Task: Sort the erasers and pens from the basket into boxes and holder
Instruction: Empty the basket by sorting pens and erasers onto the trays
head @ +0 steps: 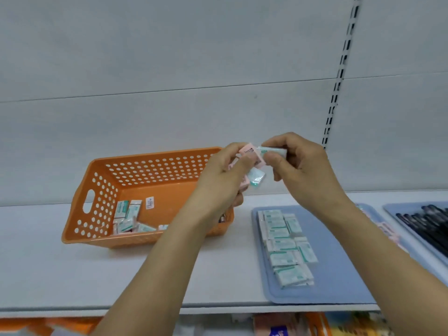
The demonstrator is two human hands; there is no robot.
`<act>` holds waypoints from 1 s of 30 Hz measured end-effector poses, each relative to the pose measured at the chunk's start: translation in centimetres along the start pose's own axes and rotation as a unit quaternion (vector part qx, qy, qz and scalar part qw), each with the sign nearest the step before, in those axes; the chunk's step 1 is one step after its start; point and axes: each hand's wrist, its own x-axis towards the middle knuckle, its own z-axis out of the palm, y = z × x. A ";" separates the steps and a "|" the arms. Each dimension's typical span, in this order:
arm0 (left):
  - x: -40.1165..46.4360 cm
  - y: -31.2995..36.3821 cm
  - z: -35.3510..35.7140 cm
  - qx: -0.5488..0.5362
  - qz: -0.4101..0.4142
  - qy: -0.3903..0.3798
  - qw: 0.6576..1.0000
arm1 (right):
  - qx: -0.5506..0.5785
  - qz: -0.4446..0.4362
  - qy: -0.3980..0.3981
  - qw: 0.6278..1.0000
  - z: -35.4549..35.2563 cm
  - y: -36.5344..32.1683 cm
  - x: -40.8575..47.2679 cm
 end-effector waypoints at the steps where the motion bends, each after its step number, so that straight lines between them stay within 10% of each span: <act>1: 0.2 0.1 1.4 -0.017 0.000 0.009 1.000 | 0.016 0.014 0.018 1.000 -0.9 0.2 -0.2; 6: -0.2 -1.2 5.1 -0.123 -0.014 0.079 0.989 | -0.029 0.123 0.095 0.987 -4.8 3.5 -2.1; 10: -1.9 -2.7 5.5 -0.145 -0.055 0.074 0.985 | -0.197 0.171 -0.029 0.965 -4.7 7.8 -4.5; 20: -2.9 -4.4 6.7 -0.200 -0.161 0.071 0.964 | -0.261 -0.010 -0.204 0.944 -1.4 11.6 -6.1; 26: -3.1 -5.4 8.7 -0.166 -0.143 0.047 0.975 | 0.068 0.164 -0.054 0.983 -3.8 6.5 -5.7; 30: -2.9 -5.8 11.4 -0.134 -0.145 0.034 0.980 | 0.024 0.184 -0.021 0.982 -6.0 6.4 -5.9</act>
